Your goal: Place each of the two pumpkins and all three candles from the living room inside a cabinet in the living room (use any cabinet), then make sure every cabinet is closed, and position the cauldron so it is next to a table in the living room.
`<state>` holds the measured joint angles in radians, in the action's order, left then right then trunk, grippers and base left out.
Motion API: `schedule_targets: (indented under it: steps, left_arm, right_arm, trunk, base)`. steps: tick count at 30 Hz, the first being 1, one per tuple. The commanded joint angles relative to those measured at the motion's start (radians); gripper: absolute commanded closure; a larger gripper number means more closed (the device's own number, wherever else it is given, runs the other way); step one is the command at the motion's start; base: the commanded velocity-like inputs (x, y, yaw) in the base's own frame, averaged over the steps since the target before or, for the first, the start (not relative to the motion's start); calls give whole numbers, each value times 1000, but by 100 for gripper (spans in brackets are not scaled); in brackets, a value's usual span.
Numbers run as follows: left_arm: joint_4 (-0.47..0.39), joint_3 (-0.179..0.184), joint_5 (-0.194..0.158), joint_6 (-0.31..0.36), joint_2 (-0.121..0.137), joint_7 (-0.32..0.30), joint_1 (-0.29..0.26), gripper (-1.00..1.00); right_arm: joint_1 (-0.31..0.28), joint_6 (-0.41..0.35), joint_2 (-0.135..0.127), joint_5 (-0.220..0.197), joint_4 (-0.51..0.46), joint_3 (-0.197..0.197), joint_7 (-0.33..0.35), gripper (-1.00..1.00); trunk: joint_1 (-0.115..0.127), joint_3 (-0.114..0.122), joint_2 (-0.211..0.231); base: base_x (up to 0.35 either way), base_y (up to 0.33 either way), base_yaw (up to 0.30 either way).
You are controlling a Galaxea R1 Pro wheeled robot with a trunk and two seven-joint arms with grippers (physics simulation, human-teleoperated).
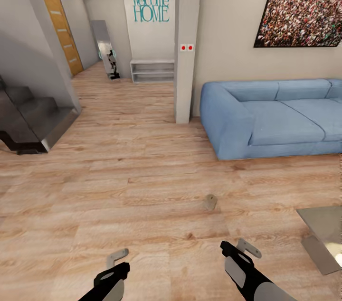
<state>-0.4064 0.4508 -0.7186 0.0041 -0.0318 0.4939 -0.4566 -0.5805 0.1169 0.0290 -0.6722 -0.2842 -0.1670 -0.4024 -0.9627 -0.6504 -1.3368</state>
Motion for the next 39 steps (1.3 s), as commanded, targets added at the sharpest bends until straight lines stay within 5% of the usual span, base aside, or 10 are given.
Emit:
schedule_targets:
  steps: [1, 12, 39]
  left_arm:
    - [-2, 8, -7, 0, 1, 8, -1, -100]
    - [-2, 8, -7, 0, 1, 8, -1, -100]
    - [-2, 8, -7, 0, 1, 8, -1, -100]
  right_arm:
    - [-1, 6, 0, -11, 0, -8, -4, -100]
    - [-1, 7, 1, -10, -1, -8, -4, -100]
    - [-1, 6, 0, -9, -2, -9, -5, -100]
  trunk:
    - [-1, -1, 0]
    - [-1, 0, 0]
    - [-1, -6, 0]
  base:
    - [327, 0, -269]
    - [327, 0, -146]
    - [327, 12, 48]
